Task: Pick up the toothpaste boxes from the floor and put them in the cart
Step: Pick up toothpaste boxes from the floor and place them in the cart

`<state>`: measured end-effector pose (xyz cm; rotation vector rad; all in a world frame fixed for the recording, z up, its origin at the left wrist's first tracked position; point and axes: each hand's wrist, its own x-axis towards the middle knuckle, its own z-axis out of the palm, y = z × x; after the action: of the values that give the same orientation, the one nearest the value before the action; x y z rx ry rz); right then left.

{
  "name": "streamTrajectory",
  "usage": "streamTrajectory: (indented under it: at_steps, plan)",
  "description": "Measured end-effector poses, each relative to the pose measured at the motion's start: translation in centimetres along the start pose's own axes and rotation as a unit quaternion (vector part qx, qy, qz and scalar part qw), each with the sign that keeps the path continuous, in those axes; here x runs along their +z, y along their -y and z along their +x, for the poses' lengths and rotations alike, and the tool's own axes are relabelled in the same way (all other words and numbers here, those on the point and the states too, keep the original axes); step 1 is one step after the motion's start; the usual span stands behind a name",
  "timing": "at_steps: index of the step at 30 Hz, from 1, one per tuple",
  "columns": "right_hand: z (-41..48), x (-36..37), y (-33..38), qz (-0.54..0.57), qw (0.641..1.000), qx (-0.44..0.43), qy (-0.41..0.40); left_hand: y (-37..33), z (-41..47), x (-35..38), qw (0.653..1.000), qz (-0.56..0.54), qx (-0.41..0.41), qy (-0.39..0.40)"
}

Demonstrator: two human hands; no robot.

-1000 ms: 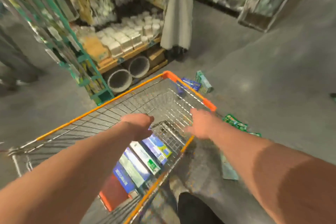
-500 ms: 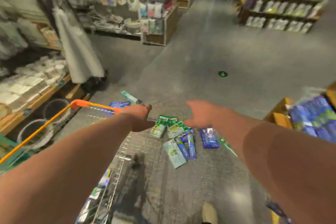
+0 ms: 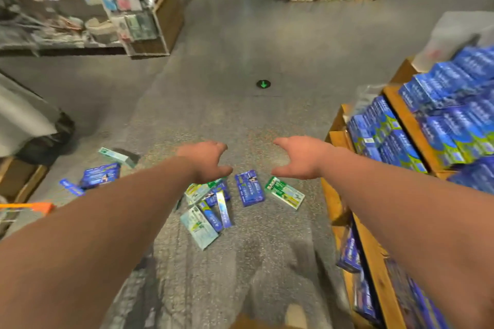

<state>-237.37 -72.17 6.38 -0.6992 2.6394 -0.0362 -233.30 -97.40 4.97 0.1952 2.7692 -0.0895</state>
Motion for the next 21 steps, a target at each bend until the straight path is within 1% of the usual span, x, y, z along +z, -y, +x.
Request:
streamTrajectory:
  at_steps: [3, 7, 12, 16, 21]
  plan:
    - [1.8, 0.7, -5.6, 0.027, 0.999, 0.015, 0.028, -3.4, 4.6, -0.1, 1.000, -0.014, 0.005, 0.012]
    - [5.9, 2.1, -10.3, 0.046, 0.996, 0.032, 0.063, -5.0, 10.1, 0.9, 0.998, -0.001, 0.017, 0.059]
    - [14.0, 3.4, -13.6, 0.069, 0.992, 0.042, 0.095, -3.2, 18.8, 2.6, 0.995, -0.020, 0.011, 0.095]
    - [22.2, 5.2, -16.1, 0.077, 0.988, 0.065, 0.114, -0.8, 28.9, 4.7, 0.992, -0.039, 0.023, 0.114]
    - [33.8, 10.2, -19.9, 0.096, 0.984, 0.091, 0.122, 1.0, 41.9, 9.8, 0.988, -0.065, 0.023, 0.139]
